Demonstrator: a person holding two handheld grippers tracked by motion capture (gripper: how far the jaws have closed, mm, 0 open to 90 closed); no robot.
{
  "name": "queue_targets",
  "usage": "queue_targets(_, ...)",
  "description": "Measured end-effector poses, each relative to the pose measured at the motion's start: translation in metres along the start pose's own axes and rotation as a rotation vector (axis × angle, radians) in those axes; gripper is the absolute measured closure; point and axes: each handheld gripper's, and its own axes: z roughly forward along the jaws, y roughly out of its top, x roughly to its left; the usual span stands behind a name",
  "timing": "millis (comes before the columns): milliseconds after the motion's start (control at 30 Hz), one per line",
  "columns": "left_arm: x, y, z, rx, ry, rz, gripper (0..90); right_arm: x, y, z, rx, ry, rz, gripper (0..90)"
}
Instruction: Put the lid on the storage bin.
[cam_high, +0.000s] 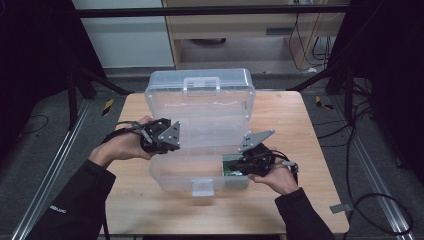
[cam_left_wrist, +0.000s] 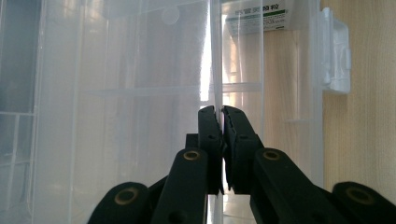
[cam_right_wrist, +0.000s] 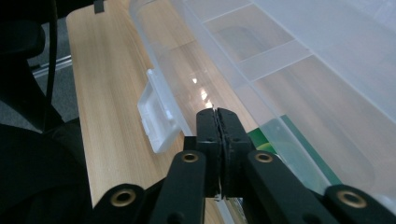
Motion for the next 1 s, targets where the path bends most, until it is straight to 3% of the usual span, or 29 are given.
queue_targets(233, 0.0, 0.0, 0.0, 0.001, -0.003, -0.002, 86.2, -0.003, 0.0, -0.018, -0.06, -0.018, 0.027, 90.0)
queue_targets(567, 0.0, 0.0, 0.0, -0.003, -0.006, 0.001, 86.2, -0.016, 0.009, -0.043, -0.217, -0.072, 0.071, 90.0)
queue_targets(833, -0.001, -0.002, 0.001, -0.018, -0.009, -0.006, 86.2, -0.036, 0.019, -0.051, -0.311, -0.17, 0.135, 90.0)
queue_targets(1000, -0.001, -0.002, 0.001, -0.019, -0.013, 0.002, 86.2, -0.053, 0.024, -0.05, -0.328, -0.226, 0.164, 90.0)
